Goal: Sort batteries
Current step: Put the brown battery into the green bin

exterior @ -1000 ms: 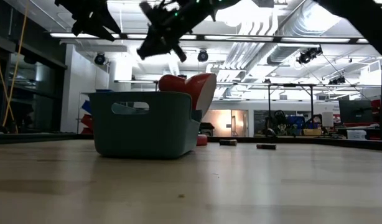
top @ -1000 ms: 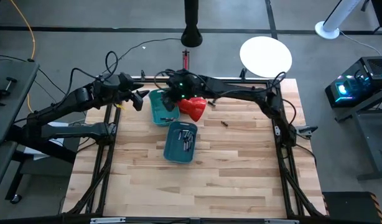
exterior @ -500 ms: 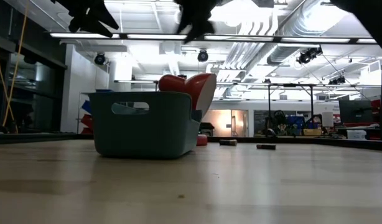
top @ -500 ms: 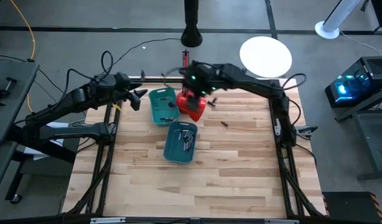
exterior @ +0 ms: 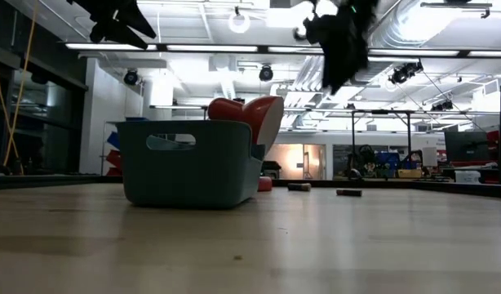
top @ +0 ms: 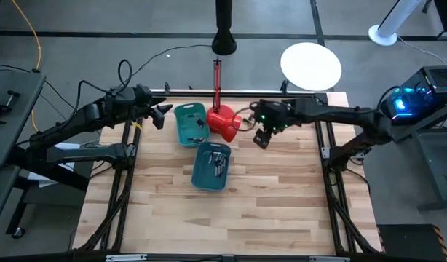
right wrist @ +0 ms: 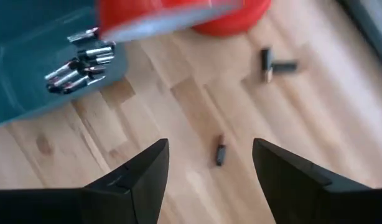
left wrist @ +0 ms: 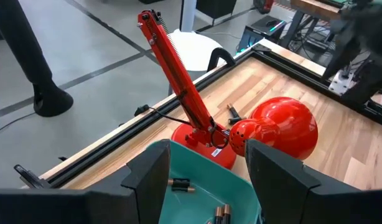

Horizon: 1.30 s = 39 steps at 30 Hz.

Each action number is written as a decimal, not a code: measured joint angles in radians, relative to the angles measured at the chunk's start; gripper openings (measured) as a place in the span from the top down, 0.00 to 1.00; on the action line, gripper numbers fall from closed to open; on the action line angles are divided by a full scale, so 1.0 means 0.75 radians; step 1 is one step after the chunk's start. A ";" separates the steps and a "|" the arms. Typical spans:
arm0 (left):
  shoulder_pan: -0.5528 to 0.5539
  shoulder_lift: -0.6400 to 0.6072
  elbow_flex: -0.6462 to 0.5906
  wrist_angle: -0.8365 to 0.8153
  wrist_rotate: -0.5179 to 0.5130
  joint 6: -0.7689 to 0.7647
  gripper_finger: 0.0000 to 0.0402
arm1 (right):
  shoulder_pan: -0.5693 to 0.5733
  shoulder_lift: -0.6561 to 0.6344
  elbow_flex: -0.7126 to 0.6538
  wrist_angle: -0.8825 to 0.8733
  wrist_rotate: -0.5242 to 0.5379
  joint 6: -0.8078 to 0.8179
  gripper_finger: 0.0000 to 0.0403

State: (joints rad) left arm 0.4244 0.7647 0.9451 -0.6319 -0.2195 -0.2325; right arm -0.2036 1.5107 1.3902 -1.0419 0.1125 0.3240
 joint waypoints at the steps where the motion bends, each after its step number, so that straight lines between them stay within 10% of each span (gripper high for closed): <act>1: 0.000 0.000 0.000 0.001 0.000 -0.001 0.50 | -0.009 -0.031 -0.106 0.083 -0.019 0.043 0.44; 8: 0.000 0.000 0.000 0.002 0.000 -0.039 0.50 | -0.026 0.054 -0.523 0.508 -0.032 0.207 0.44; 20: 0.000 0.000 0.000 0.002 0.000 -0.073 0.50 | -0.054 0.312 -0.556 0.552 0.023 0.159 0.52; 28: 0.000 0.000 0.000 0.001 0.000 -0.074 0.50 | -0.067 0.315 -0.543 0.550 -0.122 0.148 0.95; 39: 0.001 0.001 0.000 0.001 -0.002 -0.072 0.50 | -0.066 0.021 -0.058 0.587 0.144 0.169 0.98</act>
State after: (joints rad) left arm 0.4248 0.7654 0.9451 -0.6308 -0.2207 -0.2863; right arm -0.2530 1.5263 1.3463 -0.6016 0.2204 0.4511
